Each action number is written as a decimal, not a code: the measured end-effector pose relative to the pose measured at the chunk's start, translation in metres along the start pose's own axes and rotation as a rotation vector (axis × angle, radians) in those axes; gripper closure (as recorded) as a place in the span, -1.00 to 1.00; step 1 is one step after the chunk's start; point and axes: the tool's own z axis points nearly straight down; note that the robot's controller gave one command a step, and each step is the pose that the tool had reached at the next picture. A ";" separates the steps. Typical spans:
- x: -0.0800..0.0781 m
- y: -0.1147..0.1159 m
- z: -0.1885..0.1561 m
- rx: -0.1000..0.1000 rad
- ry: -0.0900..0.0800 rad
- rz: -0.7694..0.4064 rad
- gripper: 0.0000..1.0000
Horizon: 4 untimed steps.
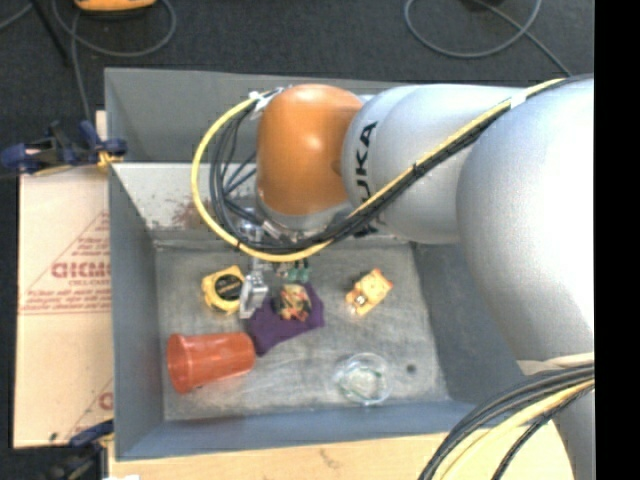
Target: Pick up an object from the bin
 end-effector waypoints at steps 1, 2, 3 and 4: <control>0.026 -0.004 0.040 -0.004 -0.006 -0.127 1.00; 0.025 -0.005 0.040 -0.004 -0.006 -0.126 -1.00; 0.025 -0.005 0.040 -0.004 -0.006 -0.125 -1.00; 0.029 -0.018 0.038 -0.005 -0.007 -0.197 -1.00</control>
Offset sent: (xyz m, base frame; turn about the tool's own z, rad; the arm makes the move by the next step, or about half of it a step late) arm 0.0000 0.0000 0.0000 0.0000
